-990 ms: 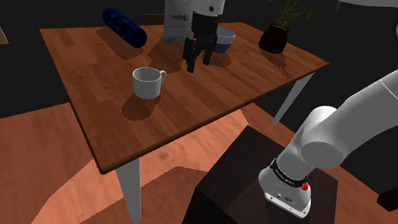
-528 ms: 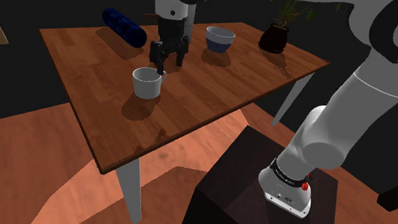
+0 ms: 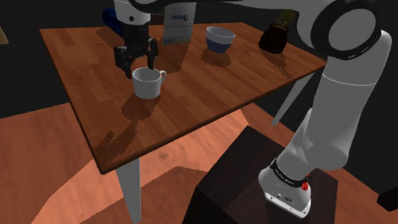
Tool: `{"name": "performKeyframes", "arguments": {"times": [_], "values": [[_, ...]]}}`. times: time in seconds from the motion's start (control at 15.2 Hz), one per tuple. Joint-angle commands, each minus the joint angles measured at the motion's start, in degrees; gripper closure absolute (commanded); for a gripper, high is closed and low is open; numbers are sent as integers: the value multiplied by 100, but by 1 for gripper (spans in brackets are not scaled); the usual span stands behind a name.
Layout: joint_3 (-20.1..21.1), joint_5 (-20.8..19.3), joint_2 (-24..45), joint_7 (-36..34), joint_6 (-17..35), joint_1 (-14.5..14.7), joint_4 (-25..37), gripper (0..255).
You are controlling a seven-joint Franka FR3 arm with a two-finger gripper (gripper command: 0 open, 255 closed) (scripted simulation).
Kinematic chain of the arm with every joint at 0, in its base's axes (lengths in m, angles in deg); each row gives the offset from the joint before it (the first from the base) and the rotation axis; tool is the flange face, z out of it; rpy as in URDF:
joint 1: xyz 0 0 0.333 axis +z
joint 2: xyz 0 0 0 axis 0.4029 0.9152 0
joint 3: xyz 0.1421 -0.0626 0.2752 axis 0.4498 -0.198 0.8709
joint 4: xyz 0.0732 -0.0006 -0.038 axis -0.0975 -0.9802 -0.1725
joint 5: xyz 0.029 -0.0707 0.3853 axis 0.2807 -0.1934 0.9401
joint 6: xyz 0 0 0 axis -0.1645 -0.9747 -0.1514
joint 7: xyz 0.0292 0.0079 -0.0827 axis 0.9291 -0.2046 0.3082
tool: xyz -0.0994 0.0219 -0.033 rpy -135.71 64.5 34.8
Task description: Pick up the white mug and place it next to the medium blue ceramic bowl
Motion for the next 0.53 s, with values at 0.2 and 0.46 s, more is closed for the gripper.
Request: {"name": "performKeyframes", "arguments": {"times": [0.2,0.46], "values": [[-6,-124,333,-101,158,85,158,0],[-15,-131,331,-112,511,63,-198,0]]}}
